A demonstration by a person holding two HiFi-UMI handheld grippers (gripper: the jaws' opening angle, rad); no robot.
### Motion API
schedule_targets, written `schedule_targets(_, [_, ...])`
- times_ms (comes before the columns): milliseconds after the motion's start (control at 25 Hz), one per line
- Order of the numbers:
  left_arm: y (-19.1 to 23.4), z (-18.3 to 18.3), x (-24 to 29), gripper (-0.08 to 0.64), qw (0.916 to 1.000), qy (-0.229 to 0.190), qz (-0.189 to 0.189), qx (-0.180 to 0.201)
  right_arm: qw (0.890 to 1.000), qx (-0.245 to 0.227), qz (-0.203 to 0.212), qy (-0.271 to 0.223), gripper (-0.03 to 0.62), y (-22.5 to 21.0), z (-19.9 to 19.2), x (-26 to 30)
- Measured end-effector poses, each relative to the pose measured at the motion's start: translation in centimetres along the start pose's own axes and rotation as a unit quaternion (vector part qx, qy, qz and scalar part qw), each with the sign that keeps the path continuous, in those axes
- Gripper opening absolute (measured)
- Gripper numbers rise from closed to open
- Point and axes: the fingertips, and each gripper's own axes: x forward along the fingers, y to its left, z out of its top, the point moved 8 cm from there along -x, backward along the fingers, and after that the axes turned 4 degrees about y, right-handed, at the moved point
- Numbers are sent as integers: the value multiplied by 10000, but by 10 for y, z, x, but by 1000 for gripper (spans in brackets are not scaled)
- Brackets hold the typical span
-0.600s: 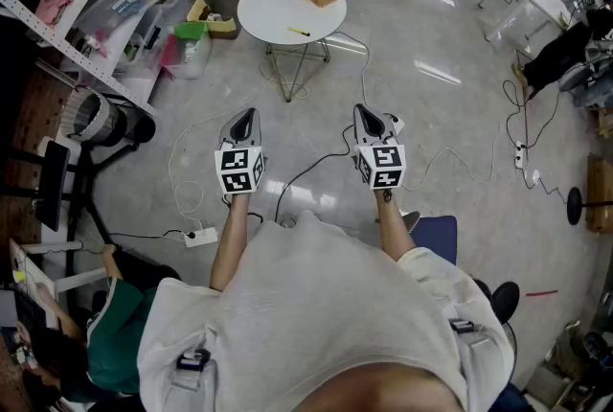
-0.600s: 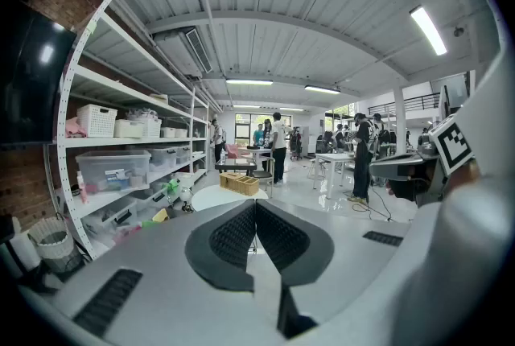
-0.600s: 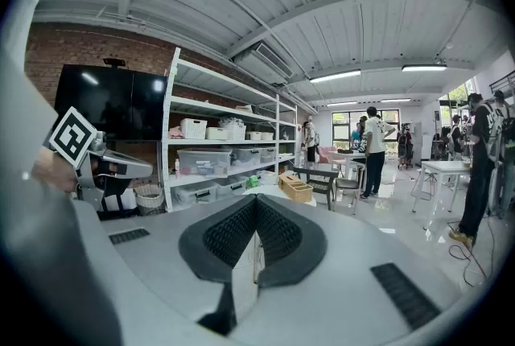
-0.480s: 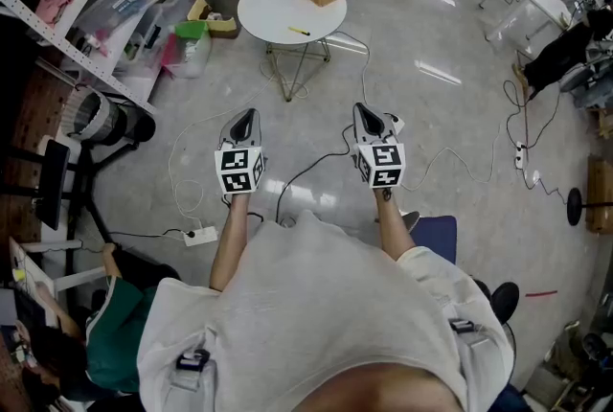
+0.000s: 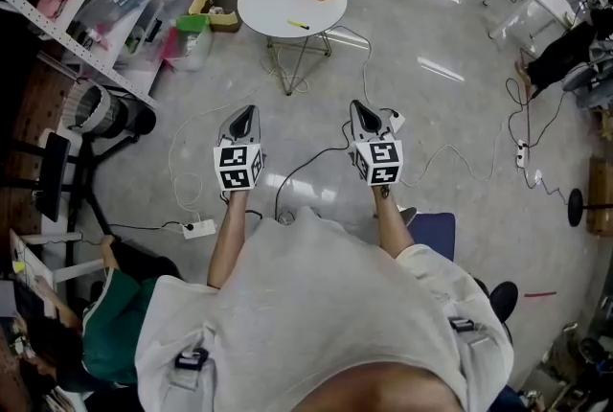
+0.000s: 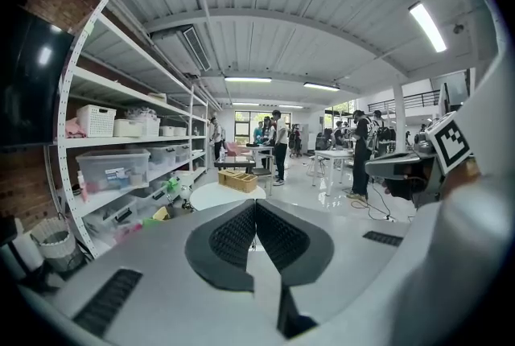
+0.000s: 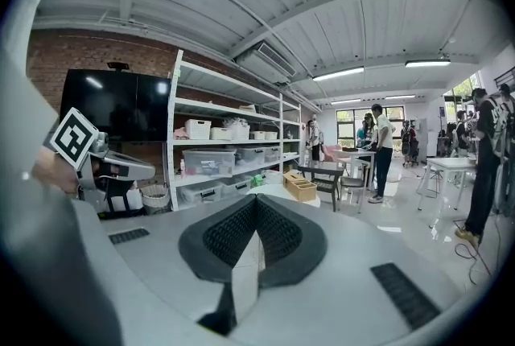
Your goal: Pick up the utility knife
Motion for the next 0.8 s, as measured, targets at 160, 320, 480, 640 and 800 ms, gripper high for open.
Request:
schedule_targets(160, [-11,0,-1,21,10000,12,-12,-8,9999,36,97,6,31,-2,-1,-5])
schedule_targets(320, [-22,-4,-1,21,10000,57,-11,-17,9999,17,140,38,31,-7,-9,-7])
schedule_targets(480, [-25,-8,0,21,9999,105,21,-17,9997,38,239,88,31,-7,-14,-4])
schedule_targets(640, [-24,-12,3,21,9998,164,53,-43,9994,70,306,138,31,-6,-20,2])
schedule_targets(800, [-16,-13,12,21,9997,193,89,-83,9993,78,317,165,31,-7,-20,13])
